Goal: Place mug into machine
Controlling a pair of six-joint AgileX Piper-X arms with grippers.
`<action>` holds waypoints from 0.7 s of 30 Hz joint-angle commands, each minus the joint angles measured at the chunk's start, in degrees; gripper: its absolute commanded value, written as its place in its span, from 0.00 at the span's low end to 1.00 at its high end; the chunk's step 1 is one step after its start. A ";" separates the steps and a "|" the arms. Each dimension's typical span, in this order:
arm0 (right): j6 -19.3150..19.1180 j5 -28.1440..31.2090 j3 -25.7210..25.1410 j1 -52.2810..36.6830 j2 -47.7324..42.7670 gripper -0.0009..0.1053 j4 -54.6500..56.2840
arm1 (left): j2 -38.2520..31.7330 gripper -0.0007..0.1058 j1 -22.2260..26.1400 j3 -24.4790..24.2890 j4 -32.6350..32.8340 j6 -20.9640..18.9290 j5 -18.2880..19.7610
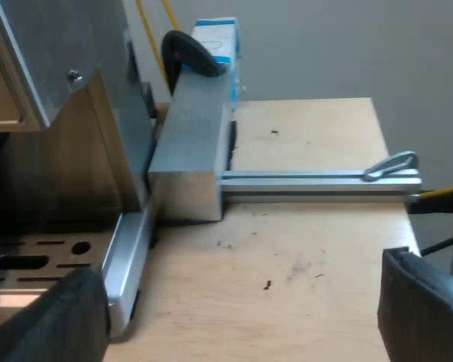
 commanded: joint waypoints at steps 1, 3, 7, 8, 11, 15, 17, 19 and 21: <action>0.47 -0.56 1.42 0.01 -2.48 0.71 -1.91 | -7.80 0.77 -0.05 0.95 -0.78 -0.03 -1.11; 1.17 -0.56 2.92 0.01 -2.48 0.71 -2.01 | -7.80 0.77 -0.05 3.03 -1.70 -0.03 -0.99; 1.46 -0.56 5.96 0.01 -2.48 0.71 -0.66 | -7.80 0.77 -0.05 7.18 -4.68 -0.03 0.19; 2.16 -0.56 6.81 0.01 -2.48 0.71 -0.67 | -7.80 0.77 -0.05 8.64 -5.93 -0.03 0.82; 2.87 -0.56 8.84 0.01 -2.48 0.71 -0.52 | -7.80 0.77 -0.05 12.14 -8.55 -0.03 1.90; 2.87 -0.56 11.63 0.01 -2.48 0.71 -0.34 | -7.70 0.77 -0.05 15.34 -9.38 -0.03 1.89; 2.87 -0.56 13.70 0.01 -2.48 0.71 -0.34 | -7.70 0.77 -0.05 16.70 -9.08 -0.03 1.89; 2.87 -0.56 15.41 0.01 -2.48 0.71 -0.34 | -7.70 0.77 -0.05 17.58 -9.32 -0.03 1.89; 2.99 -0.56 16.66 0.01 -2.48 0.71 -0.94 | -7.70 0.77 -0.05 17.64 -9.44 -0.03 1.89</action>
